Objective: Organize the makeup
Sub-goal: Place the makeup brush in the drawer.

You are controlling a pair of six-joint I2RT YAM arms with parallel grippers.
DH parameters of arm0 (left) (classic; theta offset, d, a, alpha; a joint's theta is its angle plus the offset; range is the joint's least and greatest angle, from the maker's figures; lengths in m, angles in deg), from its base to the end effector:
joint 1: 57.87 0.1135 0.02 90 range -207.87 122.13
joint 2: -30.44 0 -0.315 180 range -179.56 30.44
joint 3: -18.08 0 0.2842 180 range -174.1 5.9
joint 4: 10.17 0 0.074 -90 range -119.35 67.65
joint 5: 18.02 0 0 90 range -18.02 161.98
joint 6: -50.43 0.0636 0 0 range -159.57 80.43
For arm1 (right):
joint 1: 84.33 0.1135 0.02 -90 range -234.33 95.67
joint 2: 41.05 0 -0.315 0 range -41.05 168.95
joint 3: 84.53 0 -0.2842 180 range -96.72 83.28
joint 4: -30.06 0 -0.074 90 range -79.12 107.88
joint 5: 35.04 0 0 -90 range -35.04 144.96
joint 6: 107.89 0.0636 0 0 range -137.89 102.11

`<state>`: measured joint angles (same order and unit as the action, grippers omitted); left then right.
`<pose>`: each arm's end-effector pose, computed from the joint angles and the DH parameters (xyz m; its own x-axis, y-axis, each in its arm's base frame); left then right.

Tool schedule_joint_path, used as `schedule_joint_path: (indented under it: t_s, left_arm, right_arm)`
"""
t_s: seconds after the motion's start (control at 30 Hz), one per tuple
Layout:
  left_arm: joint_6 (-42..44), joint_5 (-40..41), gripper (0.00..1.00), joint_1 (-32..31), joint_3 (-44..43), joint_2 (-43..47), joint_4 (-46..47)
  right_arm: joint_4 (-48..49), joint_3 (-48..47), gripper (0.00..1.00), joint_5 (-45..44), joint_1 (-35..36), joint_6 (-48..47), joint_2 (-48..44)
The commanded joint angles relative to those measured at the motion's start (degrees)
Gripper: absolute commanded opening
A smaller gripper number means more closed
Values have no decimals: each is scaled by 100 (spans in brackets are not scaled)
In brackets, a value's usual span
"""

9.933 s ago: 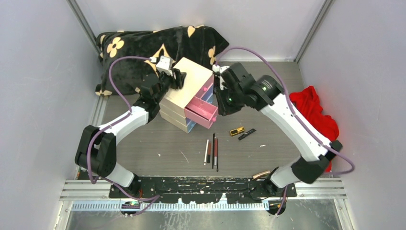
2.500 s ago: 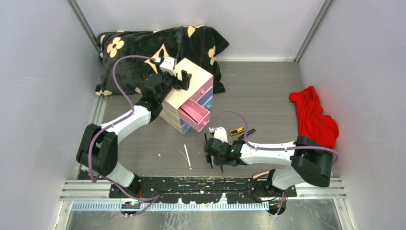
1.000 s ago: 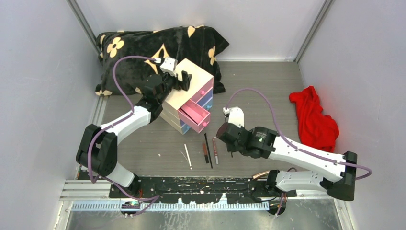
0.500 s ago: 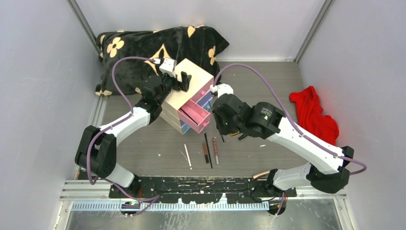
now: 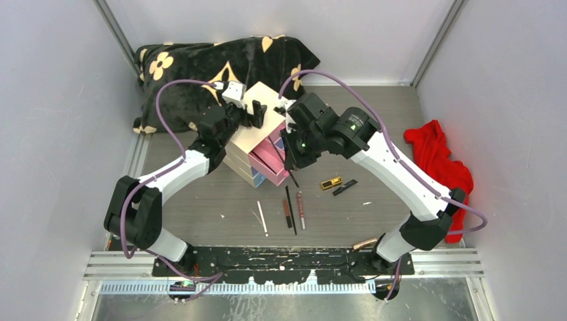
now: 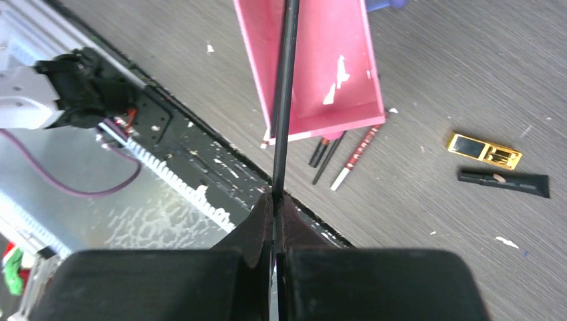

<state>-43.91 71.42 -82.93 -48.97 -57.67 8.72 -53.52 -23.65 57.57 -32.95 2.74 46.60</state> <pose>0.3732 -0.1752 0.3210 -0.0669 -0.0522 -0.9964 0.4286 0.9003 -0.0760 0.2062 0.2627 0.4681 -0.7421 -0.3651 -0.5621 -0.5732 0.7803 0.2500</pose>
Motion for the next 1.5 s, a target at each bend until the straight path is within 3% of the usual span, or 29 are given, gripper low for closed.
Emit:
schedule_joint_path:
  t_s: [0.0, 0.23, 0.57, 1.47]
  left_arm:
    - [-539, 444, 91, 186, 584, -505, -2351]
    - [-555, 404, 91, 186, 608, -455, -2329]
    - [-564, 422, 91, 186, 688, -289, -2266]
    - [-582, 413, 91, 186, 750, -128, -2228]
  right_arm:
    - [-434, -777, 1, 892, -124, -181, 200]
    - [-1217, -1492, 1, 1295, -198, -133, 696]
    - [-1228, -949, 1, 1392, -396, -198, 833]
    - [-1219, -2346, 1, 1793, -923, -436, 2229]
